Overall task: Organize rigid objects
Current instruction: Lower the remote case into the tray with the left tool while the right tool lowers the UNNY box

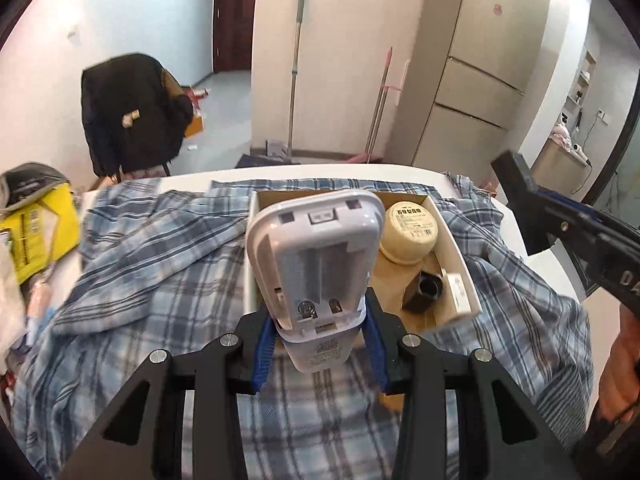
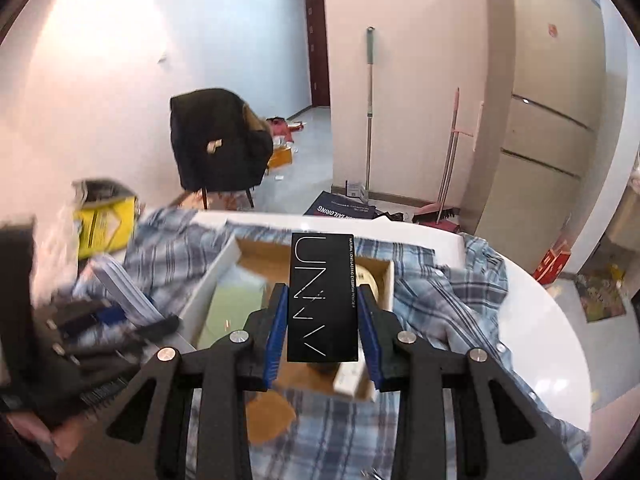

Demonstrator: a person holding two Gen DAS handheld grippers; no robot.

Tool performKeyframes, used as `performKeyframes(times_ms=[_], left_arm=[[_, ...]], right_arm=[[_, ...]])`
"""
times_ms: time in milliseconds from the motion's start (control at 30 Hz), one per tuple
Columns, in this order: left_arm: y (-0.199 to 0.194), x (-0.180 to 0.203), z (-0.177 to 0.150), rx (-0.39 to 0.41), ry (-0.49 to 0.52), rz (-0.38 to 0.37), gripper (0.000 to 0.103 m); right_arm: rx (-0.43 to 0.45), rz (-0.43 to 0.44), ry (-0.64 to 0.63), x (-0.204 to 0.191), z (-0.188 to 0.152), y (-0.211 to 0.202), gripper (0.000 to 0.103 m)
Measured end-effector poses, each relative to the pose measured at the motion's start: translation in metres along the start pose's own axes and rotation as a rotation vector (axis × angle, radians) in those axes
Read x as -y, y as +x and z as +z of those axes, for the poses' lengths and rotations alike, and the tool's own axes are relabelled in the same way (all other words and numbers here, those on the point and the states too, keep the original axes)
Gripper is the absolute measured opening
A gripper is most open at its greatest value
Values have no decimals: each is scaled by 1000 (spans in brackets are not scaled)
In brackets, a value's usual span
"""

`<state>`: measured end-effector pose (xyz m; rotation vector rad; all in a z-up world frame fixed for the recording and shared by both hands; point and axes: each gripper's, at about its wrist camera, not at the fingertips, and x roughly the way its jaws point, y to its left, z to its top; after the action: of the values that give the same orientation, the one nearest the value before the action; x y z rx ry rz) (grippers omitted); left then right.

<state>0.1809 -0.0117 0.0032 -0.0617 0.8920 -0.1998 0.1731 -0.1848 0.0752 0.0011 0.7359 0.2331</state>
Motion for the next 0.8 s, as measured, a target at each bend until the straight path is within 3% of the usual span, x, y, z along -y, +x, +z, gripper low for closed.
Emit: performKeyframes(times_ms=[300,533,800], left_arm=[[51,1,16,-3,6,39,41],[84,-5,18,-24,-23,-8,41],[108,-24,12,-37,-75,-22,41]], right_arm=[[-57,26,57,11,-11,51,33],[-129,42,103,27,-22,76,33],[-90,141,100,21,-33,87,33]])
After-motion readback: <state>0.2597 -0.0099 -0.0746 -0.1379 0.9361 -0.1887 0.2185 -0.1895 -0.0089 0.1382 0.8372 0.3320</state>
